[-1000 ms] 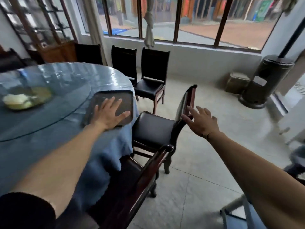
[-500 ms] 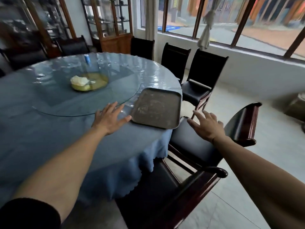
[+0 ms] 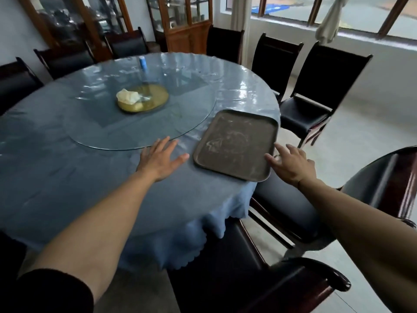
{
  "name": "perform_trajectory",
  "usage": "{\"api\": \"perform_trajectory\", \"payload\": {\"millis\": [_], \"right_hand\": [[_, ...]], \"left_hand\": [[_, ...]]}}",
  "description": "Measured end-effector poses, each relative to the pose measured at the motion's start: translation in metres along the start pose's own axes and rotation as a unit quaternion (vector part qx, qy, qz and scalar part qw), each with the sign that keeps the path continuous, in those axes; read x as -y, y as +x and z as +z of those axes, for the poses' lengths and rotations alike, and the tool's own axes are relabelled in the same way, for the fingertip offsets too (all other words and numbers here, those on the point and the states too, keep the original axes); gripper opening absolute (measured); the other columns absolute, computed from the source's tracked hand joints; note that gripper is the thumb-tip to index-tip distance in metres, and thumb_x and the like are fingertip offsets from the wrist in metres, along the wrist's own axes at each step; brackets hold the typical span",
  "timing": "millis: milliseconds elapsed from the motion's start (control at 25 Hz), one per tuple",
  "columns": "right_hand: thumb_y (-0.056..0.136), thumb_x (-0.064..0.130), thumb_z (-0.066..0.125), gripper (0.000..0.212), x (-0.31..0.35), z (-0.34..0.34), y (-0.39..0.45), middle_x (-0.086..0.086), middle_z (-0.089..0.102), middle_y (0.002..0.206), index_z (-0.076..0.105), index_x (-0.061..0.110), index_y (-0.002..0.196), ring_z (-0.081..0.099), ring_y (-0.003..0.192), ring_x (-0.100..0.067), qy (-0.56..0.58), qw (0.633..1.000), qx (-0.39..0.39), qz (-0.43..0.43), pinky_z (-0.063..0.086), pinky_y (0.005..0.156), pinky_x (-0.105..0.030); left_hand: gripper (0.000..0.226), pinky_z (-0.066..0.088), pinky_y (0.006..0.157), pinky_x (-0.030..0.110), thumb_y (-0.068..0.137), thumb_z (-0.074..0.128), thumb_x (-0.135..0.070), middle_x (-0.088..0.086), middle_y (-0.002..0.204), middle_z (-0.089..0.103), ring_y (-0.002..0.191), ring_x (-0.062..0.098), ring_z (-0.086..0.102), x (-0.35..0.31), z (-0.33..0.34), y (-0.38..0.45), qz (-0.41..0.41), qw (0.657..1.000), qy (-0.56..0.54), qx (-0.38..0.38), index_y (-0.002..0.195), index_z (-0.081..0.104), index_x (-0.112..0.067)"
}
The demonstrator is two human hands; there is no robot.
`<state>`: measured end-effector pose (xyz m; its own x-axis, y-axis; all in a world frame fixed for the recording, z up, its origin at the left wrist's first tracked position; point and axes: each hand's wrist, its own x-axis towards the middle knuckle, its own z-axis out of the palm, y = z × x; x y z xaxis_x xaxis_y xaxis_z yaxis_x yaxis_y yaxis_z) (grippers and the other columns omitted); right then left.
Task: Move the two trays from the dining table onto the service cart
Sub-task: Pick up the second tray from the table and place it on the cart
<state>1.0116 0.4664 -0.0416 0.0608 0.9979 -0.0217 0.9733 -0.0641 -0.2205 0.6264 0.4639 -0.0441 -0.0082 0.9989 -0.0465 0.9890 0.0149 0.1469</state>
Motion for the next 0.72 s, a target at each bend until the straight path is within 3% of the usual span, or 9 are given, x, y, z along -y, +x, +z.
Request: {"api": "perform_trajectory", "payload": {"millis": [200, 560, 720], "right_hand": [[0.087, 0.076, 0.025, 0.077, -0.015, 0.027, 0.072, -0.008, 0.030, 0.155, 0.021, 0.032, 0.150, 0.026, 0.140, -0.031, -0.010, 1.000, 0.027, -0.011, 0.030, 0.104, -0.058], [0.088, 0.073, 0.030, 0.082, -0.047, 0.086, 0.186, -0.010, 0.031, 0.154, 0.016, 0.025, 0.153, 0.030, 0.137, -0.036, 0.039, 0.996, 0.072, 0.045, 0.032, 0.102, -0.059], [0.090, 0.067, 0.039, 0.078, -0.058, 0.111, 0.220, -0.015, 0.035, 0.151, 0.016, 0.024, 0.152, 0.036, 0.133, -0.041, 0.136, 0.982, 0.071, 0.108, 0.036, 0.103, -0.059]], "left_hand": [[0.084, 0.011, 0.118, 0.052, 0.086, 0.028, -0.081, -0.003, 0.166, 0.014, 0.152, 0.020, 0.011, -0.026, 0.033, 0.071, -0.032, 0.999, -0.021, 0.028, 0.155, 0.023, -0.035], [0.086, 0.017, 0.119, 0.049, 0.086, 0.030, -0.080, -0.003, 0.166, 0.016, 0.152, 0.017, 0.012, -0.046, 0.095, 0.187, -0.090, 0.991, -0.043, 0.085, 0.156, 0.023, -0.030], [0.082, 0.019, 0.119, 0.048, 0.091, 0.040, -0.071, 0.012, 0.163, 0.024, 0.149, 0.028, 0.022, -0.053, 0.123, 0.237, -0.165, 0.969, -0.159, 0.097, 0.154, 0.032, -0.019]]}}
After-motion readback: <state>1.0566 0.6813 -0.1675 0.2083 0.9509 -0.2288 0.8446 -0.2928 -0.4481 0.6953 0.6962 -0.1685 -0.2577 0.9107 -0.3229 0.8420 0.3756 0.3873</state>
